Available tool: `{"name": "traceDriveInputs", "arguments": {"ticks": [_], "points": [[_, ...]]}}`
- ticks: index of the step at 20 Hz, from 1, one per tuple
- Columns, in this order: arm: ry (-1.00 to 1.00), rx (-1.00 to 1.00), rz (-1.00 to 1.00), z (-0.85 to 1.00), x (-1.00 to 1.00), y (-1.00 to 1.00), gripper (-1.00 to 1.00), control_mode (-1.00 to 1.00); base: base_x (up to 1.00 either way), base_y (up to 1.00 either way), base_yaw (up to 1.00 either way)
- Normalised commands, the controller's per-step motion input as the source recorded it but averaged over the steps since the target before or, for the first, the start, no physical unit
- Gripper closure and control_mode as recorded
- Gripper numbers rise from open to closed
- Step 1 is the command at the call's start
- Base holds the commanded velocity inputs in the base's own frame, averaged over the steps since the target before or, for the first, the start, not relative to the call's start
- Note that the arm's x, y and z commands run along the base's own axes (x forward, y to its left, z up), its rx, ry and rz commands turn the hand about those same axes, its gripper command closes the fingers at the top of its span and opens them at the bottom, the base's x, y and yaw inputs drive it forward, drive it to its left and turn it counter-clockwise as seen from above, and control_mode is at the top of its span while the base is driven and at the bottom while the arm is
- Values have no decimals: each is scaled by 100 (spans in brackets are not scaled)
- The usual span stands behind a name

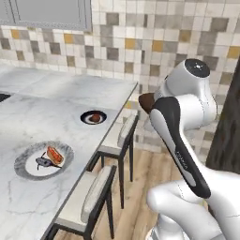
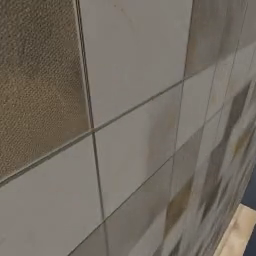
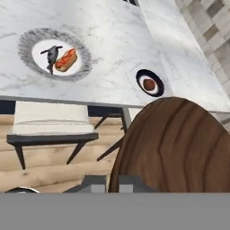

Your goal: Take the smaller bowl and place it next to the appetizer plate on the dining counter , and place the larger bowl next to the plate with cooked food.

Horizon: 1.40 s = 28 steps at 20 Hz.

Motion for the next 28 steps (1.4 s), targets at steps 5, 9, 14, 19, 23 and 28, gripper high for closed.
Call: {"name": "traceDriveInputs", "arguments": {"ticks": [5, 9, 14, 19, 23, 28], "points": [[0, 0, 0, 0, 0, 0, 100, 100, 61, -76, 57], [0, 0, 0, 0, 0, 0, 100, 100, 48, -69, 61], [0, 0, 0, 0, 0, 0, 100, 100, 25, -79, 60], [0, 0, 0, 0, 0, 0, 100, 100, 25, -81, 59], [3, 0, 43, -51, 31, -60, 100, -100, 10, -19, 15], [6, 0, 52, -92, 79, -83, 100, -100, 0, 0, 0]]}}
